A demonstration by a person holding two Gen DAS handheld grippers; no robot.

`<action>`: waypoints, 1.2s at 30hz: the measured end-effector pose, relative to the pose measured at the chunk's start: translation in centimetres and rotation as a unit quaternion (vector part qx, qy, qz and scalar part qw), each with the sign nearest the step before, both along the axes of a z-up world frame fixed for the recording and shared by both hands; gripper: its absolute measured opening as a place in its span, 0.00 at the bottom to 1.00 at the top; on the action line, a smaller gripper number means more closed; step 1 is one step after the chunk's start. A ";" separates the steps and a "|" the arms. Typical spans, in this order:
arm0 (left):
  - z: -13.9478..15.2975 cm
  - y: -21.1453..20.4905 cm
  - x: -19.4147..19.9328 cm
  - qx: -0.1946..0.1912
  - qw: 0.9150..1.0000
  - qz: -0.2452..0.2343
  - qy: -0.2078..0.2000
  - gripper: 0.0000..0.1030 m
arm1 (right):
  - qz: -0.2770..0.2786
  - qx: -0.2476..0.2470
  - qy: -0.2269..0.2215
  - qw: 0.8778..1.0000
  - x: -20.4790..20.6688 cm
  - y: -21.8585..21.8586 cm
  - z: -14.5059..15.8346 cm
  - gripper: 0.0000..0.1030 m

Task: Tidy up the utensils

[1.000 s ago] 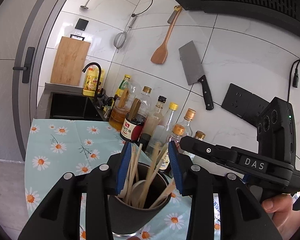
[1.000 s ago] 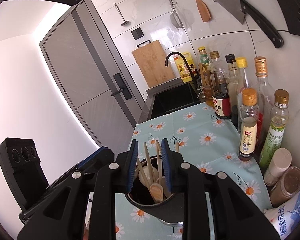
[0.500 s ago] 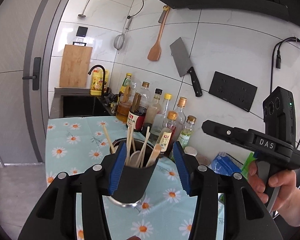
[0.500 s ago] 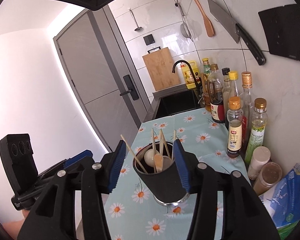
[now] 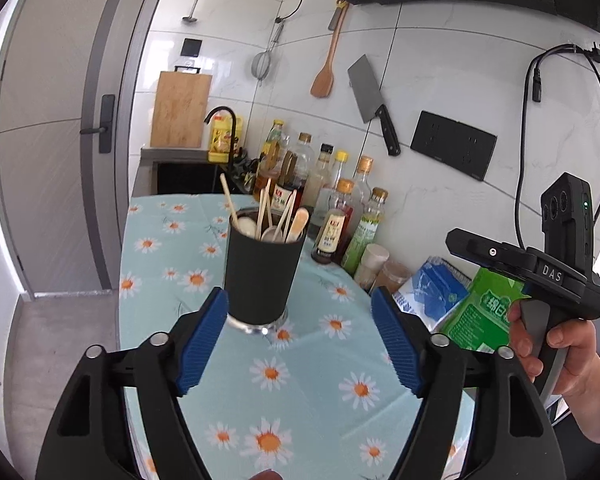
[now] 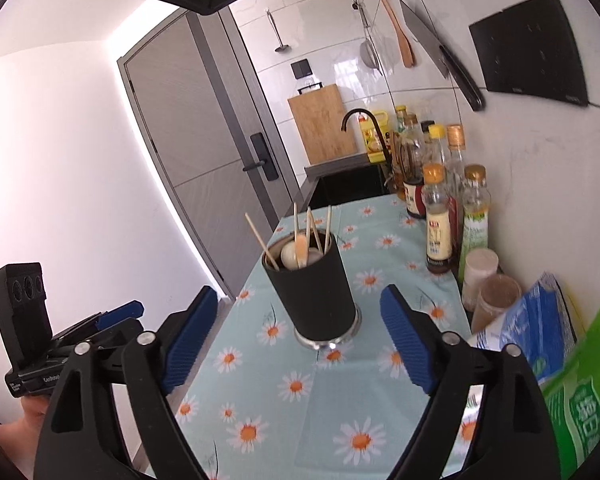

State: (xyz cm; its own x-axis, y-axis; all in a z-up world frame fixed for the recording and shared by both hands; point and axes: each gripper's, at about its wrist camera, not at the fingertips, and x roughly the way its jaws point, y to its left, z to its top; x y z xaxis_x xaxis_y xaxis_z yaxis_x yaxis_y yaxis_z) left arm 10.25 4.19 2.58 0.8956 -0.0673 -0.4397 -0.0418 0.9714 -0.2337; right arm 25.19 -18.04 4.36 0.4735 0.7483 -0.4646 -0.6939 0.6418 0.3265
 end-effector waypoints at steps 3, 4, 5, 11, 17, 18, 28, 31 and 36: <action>-0.5 -1.0 -1.6 0.015 1.000 0.016 0.013 0.80 | 0.008 -0.023 -0.014 1.000 -2.1 -0.9 -0.6 0.95; -0.6 -1.3 -2.1 0.016 1.000 0.020 0.013 0.83 | 0.012 -0.031 -0.021 0.999 -2.8 -1.2 -0.8 0.95; -0.7 -1.7 -2.8 0.016 0.999 0.026 0.014 0.91 | 0.015 -0.038 -0.028 0.999 -3.3 -1.3 -0.9 0.95; -1.6 -4.5 -5.3 0.033 0.998 0.041 0.020 0.94 | 0.034 -0.067 -0.050 0.996 -6.1 -2.5 -1.6 0.95; -2.9 -6.8 -7.0 0.026 0.998 0.046 0.040 0.94 | 0.039 -0.070 -0.044 0.996 -8.0 -4.2 -2.3 0.95; -3.0 -7.1 -7.3 0.025 0.998 0.045 0.040 0.94 | 0.039 -0.069 -0.040 0.996 -8.2 -4.5 -2.5 0.95; -4.8 -9.1 -8.4 0.040 0.996 0.049 0.067 0.94 | 0.041 -0.085 -0.015 0.995 -9.7 -5.9 -4.5 0.95; -5.1 -9.2 -8.6 0.040 0.995 0.058 0.069 0.94 | 0.041 -0.085 -0.012 0.995 -9.9 -6.2 -4.6 0.95; -5.6 -9.3 -8.4 0.040 0.995 0.059 0.076 0.94 | 0.036 -0.091 -0.005 0.995 -9.9 -6.4 -5.1 0.95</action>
